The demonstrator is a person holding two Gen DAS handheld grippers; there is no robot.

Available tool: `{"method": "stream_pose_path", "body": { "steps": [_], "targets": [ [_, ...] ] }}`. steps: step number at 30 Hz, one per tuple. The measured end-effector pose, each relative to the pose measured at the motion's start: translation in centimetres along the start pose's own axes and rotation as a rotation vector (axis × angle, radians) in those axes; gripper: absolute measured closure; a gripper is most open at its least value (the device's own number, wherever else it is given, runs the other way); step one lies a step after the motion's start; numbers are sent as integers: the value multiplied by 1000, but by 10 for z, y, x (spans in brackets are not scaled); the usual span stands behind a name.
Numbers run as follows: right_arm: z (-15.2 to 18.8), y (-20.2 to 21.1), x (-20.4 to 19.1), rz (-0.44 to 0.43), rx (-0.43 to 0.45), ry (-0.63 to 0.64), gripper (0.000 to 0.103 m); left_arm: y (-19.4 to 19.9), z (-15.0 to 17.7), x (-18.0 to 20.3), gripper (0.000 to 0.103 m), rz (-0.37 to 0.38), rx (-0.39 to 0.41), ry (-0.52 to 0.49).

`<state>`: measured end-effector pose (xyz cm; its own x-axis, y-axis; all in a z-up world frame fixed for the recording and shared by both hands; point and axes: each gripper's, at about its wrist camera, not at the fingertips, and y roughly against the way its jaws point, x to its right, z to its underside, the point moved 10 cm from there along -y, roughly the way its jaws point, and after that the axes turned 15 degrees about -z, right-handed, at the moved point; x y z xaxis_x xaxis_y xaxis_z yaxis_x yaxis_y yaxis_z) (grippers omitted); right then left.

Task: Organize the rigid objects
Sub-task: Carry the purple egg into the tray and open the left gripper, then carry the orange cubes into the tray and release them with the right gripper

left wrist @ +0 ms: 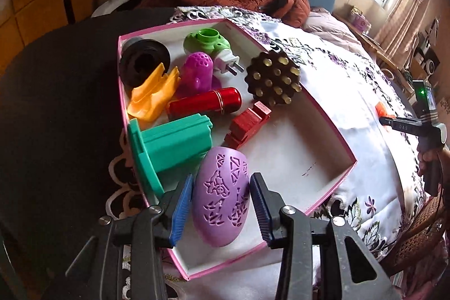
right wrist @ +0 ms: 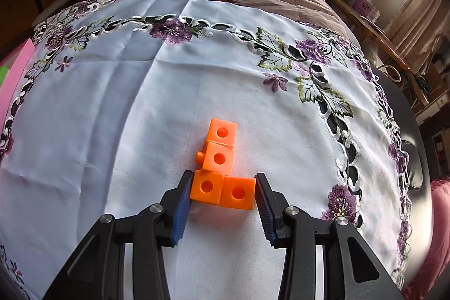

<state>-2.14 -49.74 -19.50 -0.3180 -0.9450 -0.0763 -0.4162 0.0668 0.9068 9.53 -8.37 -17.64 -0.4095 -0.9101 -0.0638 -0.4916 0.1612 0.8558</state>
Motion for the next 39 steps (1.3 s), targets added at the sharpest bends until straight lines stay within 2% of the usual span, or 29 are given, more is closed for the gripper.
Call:
{"method": "stream_pose_path", "body": {
  "steps": [10,16,23,34,39],
  "targets": [
    [-1,0,0,12,-1,14,59,23,-4,-1,61,6,29,71],
    [-1,1,-3,26,0,27,60,47,-13,-13,61,-80,91,118],
    [0,2,-3,23,0,19,60,64,-20,-46,61,-206,136,227],
    [1,5,-4,21,-23,0,60,66,-8,-92,61,-266,115,368],
    [-9,23,-24,-5,33,9,60,68,-2,-109,61,-301,116,403]
  ]
}}
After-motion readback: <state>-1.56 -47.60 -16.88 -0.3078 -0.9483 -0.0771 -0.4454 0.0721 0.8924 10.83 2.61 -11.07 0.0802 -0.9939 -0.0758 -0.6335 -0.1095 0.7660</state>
